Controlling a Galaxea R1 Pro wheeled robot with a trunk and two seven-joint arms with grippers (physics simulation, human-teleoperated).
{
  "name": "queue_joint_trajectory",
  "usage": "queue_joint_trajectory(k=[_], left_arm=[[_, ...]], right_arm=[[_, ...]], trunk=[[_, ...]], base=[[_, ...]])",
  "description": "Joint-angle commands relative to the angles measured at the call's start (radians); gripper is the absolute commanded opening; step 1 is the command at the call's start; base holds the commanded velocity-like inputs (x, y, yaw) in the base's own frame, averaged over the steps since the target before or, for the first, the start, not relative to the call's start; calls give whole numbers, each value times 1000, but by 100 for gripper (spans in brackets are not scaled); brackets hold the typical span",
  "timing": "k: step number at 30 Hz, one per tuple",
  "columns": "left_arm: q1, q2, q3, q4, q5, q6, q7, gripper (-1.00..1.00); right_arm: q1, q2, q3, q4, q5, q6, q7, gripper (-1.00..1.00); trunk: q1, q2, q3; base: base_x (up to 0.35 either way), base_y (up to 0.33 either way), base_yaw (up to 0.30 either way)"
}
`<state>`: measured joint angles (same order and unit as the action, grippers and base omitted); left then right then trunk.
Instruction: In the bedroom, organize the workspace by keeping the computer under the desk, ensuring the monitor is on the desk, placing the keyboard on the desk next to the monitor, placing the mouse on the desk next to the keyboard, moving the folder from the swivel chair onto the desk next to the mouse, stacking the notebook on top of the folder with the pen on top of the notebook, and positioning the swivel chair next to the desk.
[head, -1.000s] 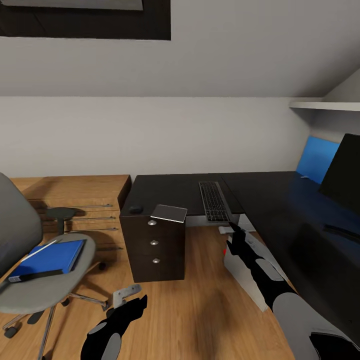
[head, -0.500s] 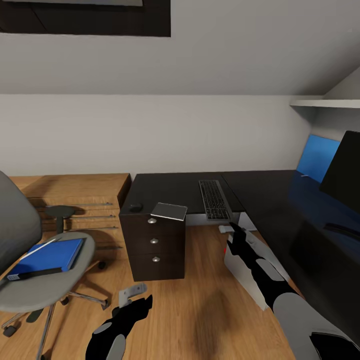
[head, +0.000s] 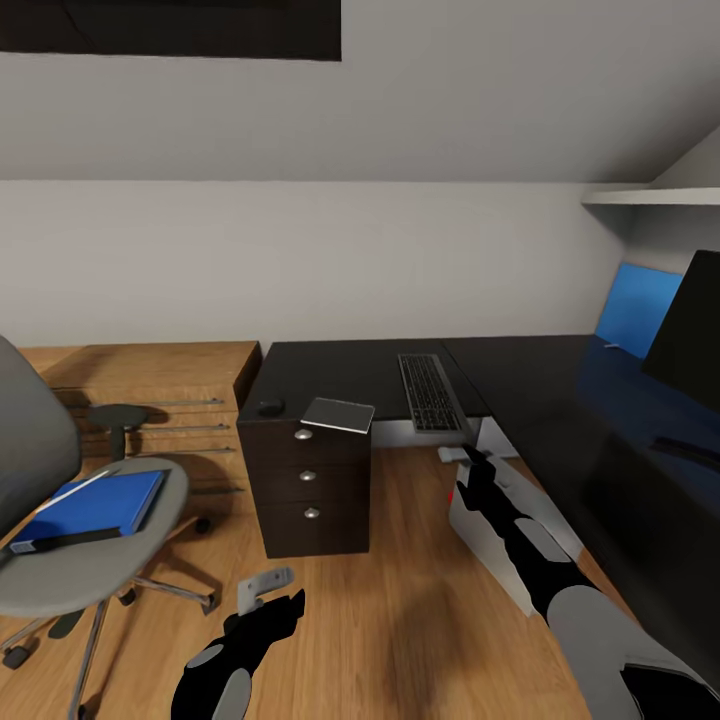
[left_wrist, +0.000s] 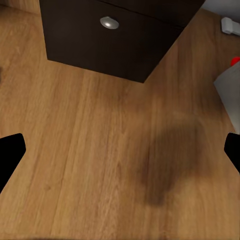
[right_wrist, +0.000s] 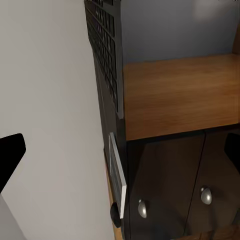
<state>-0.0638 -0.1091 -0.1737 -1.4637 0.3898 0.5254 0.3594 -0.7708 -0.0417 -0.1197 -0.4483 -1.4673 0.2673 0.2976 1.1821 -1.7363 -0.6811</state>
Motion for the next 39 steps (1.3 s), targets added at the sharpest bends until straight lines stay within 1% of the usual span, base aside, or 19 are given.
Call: queue_joint_trajectory(k=[1, 6, 20, 29, 37, 39], left_arm=[[-1, 0, -1, -1, 11, 2, 10, 100], [-1, 0, -2, 0, 14, 2, 9, 100], [-1, 3, -3, 5, 18, 3, 9, 100], [-1, 5, -3, 6, 18, 2, 9, 100], [-1, 5, -3, 9, 18, 2, 8, 100], [-1, 5, -3, 9, 19, 2, 9, 100]], right_arm=[[-1, 0, -5, 1, -7, 8, 2, 100], [-1, 0, -6, 0, -7, 8, 2, 100], [-1, 0, -6, 0, -7, 7, 4, 100], [-1, 1, -6, 0, -7, 7, 3, 100], [-1, 0, -6, 0, -7, 7, 3, 100], [-1, 0, -6, 0, -7, 7, 3, 100]], trunk=[[4, -8, -4], [23, -43, -20], [23, -43, -20], [23, -43, -20], [23, -43, -20], [23, -43, -20]], base=[[0, 0, 0], [0, 0, 0], [7, 0, 0], [138, 0, 0], [252, 0, 0], [70, 0, 0]])
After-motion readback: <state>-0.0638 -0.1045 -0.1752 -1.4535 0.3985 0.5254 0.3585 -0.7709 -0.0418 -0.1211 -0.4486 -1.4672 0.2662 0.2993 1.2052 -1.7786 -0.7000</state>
